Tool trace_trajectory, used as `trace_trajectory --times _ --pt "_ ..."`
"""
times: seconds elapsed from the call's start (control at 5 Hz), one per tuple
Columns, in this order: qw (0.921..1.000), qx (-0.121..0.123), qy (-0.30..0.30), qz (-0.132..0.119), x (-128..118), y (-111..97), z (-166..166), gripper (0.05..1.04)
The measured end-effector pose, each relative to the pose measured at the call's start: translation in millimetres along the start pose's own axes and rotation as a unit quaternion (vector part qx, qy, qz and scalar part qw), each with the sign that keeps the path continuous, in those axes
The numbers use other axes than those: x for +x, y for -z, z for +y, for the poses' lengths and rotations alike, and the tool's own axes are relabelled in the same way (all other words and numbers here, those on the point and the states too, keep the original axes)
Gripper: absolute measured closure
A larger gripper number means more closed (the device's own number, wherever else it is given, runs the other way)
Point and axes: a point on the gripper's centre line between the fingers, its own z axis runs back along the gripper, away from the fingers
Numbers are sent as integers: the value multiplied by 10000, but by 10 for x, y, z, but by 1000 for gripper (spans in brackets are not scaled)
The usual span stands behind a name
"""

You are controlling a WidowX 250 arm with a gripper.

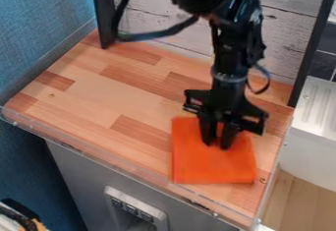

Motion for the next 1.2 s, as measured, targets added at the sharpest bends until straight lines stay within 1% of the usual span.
trace_trajectory --times 0.2,0.4,0.6,0.8,1.2 --pt "9999 7 -81 107 112 -222 172 316" --pt "9999 31 -62 157 240 -436 371 100" --pt "10000 43 -41 19 417 -720 587 85" --pt "9999 55 -45 -84 502 -882 796 85" --pt "9996 62 34 -272 577 -1028 1088 87"
